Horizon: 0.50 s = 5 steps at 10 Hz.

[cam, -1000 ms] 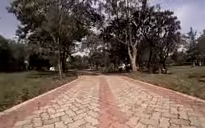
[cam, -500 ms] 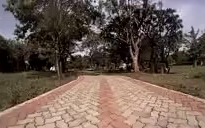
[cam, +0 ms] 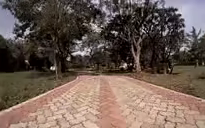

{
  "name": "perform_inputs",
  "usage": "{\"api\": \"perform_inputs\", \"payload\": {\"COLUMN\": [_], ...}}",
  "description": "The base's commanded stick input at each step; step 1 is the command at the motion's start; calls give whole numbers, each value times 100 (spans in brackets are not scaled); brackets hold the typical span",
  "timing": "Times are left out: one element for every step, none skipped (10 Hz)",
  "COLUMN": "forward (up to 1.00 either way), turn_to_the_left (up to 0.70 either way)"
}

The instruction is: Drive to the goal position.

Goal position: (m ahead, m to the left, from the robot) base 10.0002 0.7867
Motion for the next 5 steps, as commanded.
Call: {"api": "perform_inputs", "payload": {"forward": [70, 70, 70, 70, 70], "turn_to_the_left": [0, 0, 0, 0, 0]}}
